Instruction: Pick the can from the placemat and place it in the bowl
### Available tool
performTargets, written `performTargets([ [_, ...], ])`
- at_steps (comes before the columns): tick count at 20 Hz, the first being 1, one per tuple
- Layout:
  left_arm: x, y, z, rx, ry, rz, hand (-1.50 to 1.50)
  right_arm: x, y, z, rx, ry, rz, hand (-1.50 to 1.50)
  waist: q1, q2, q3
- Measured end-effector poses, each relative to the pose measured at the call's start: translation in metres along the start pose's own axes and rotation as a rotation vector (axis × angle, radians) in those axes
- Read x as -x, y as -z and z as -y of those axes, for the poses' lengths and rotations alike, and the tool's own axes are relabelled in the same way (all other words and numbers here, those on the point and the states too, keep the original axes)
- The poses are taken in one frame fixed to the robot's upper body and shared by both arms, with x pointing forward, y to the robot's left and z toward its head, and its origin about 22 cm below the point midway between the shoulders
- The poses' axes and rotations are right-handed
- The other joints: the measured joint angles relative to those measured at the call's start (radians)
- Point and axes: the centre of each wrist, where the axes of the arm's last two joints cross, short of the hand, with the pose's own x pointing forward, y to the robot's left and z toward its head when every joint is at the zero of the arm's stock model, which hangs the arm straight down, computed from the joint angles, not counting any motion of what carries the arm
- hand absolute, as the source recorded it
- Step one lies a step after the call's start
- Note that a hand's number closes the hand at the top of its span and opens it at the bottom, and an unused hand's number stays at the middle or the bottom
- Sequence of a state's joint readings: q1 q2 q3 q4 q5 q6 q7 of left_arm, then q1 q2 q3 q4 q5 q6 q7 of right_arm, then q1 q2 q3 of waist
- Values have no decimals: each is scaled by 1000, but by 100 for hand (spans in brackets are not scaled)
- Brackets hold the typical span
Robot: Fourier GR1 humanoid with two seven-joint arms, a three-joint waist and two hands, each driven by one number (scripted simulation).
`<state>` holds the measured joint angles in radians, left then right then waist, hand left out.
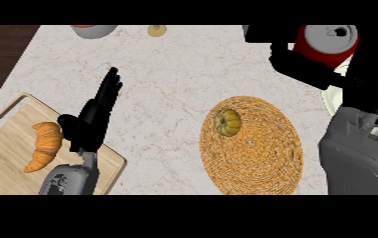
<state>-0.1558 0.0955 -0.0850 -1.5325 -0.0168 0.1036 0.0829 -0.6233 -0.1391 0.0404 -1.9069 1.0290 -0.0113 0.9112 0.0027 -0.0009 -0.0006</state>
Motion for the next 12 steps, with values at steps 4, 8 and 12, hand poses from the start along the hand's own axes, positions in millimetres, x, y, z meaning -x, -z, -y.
performTargets([
  [4, -2, -3, -1, 0, -6, 1, 0, 7, 29, 9, 13, -21, -48, 150, 1, 0, 0],
  [8, 2, -2, -6, -1, -6, -2, 0, 28, 54, 14, 35, -138, -92, 150, 0, 2, 0],
  [12, 0, 0, -4, -1, -10, -1, 0, 62, 79, 16, 38, -282, -131, 150, 1, 3, 1],
])
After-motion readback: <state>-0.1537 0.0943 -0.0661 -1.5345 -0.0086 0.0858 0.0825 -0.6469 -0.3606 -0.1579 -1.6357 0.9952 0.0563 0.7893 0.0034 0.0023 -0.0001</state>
